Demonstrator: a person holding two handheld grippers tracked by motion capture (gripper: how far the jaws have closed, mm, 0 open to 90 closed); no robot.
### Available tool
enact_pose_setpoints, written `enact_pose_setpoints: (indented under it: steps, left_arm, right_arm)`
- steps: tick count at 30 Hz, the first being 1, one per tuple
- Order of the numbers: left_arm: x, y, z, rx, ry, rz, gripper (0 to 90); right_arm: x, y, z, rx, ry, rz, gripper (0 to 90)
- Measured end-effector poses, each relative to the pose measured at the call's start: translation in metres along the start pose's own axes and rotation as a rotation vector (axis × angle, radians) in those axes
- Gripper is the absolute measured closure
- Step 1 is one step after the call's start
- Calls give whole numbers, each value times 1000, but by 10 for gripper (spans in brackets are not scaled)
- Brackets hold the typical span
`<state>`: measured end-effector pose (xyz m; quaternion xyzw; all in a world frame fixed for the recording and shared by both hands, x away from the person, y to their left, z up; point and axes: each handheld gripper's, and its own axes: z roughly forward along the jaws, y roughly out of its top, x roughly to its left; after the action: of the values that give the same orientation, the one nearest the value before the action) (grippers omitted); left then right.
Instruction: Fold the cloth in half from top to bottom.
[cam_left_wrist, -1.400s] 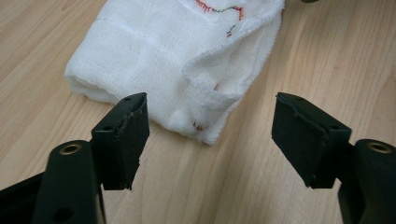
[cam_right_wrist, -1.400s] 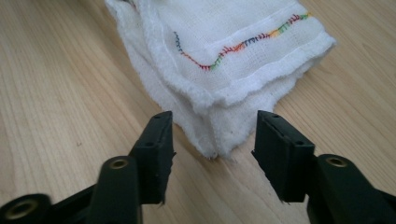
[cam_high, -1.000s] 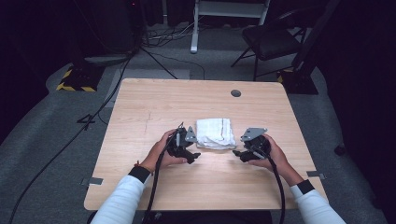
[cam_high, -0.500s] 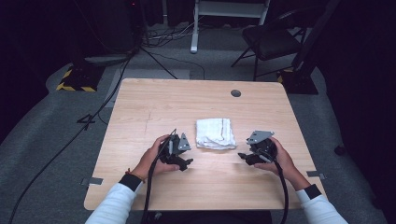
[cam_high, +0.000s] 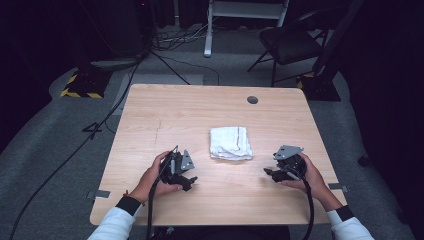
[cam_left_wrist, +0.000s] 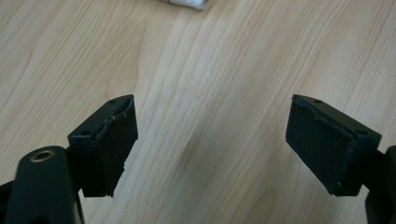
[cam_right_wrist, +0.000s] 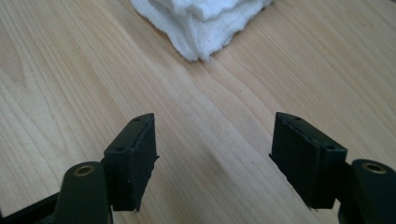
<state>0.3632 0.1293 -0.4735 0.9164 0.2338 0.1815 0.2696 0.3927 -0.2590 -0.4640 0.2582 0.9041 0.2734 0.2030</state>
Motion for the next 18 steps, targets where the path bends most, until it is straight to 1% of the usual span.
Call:
enact_pose_setpoints:
  steps: [2,4,7,10,12,13,15,18]
  left_arm:
    - [0,-5,-3,1,7,-2,172]
    - [0,-9,-6,1,19,-7,172]
    - [1,-17,-11,-4,31,-35,172]
    - [4,-25,-15,4,36,-65,172]
    - [6,-32,-17,11,41,-72,172]
    - [7,-35,-19,9,44,-83,172]
    - [8,-41,-22,9,43,-91,171]
    - [9,-51,-28,-1,48,-80,170]
  right_arm:
    - [0,-5,-1,9,-1,1,314]
    - [0,-10,-2,16,0,15,311]
    - [-1,-19,-5,17,-4,18,305]
    - [-2,-29,-10,25,-17,23,286]
    - [-4,-37,-15,20,-23,36,285]
    - [-5,-41,-17,19,-30,43,285]
    - [-7,-48,-20,14,-27,55,283]
    - [-10,-59,-25,8,-38,76,279]
